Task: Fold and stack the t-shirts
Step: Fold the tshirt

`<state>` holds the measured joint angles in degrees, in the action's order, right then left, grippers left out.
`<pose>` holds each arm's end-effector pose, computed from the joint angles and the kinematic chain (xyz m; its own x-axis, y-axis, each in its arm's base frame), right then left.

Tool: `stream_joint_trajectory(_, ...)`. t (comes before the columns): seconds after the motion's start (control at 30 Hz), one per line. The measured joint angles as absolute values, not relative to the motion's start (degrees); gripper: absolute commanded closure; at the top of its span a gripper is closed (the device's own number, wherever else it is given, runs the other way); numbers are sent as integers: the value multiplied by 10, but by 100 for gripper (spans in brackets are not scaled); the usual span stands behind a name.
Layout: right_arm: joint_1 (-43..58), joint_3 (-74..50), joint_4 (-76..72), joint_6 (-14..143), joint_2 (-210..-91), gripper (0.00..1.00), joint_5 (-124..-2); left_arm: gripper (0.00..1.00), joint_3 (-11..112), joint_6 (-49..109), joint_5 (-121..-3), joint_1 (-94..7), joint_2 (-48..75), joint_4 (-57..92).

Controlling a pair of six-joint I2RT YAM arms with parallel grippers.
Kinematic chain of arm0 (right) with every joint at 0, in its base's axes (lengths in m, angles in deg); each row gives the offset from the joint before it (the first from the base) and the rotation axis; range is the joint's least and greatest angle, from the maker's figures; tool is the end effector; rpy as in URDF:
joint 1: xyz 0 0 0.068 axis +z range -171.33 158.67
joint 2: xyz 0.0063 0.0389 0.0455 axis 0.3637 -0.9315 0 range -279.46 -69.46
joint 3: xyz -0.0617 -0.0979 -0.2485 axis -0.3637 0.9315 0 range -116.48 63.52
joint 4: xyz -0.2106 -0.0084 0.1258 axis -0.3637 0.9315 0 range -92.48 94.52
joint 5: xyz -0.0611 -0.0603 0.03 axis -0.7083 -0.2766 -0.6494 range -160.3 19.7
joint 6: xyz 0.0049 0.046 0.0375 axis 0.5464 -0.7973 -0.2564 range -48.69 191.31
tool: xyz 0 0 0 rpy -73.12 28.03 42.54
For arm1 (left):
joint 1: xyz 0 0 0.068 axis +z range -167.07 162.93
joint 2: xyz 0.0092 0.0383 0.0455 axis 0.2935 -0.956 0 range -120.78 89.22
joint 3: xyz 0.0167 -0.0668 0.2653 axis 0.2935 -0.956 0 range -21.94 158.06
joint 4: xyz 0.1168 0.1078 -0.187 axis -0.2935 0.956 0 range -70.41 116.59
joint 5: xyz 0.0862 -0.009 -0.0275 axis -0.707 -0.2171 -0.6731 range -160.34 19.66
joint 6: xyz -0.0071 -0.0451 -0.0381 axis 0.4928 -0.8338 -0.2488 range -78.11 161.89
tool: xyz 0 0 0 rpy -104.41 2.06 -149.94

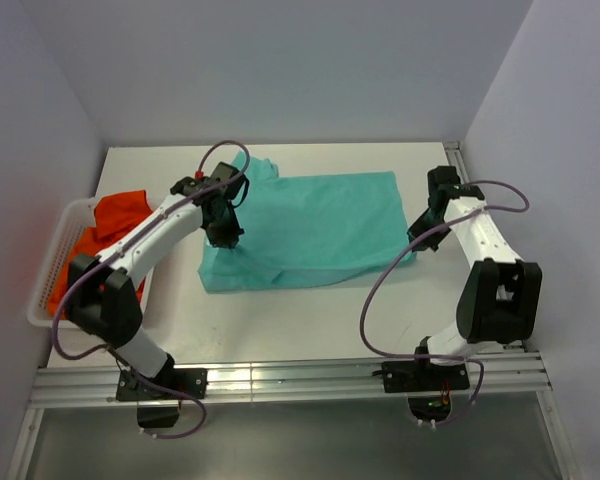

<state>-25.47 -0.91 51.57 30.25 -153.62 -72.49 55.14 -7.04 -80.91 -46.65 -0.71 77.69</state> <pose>0.2597 -0.0204 0.2441 -0.6678 0.7064 -0.2347 0.6915 0.7054 0.1558 0.2590 -0.1378 0.2761 -0.8667 -0.3603 -0.3451 -0.3352 0.9328 -0.1322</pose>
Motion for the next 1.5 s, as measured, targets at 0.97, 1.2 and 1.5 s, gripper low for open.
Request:
stream_joint_trajectory(0.97,-248,-185,543,327,-1640,9,-722,1,636,10,-776,-336,-87,748)
stream_joint_trajectory(1.2,-247,-51,506,330,-1639,15,-696,3,496,-10,-757,-337,-45,721)
stream_joint_trajectory(1.5,-247,-146,487,329,-1719,18,-690,3,570,-7,-746,-336,-105,697)
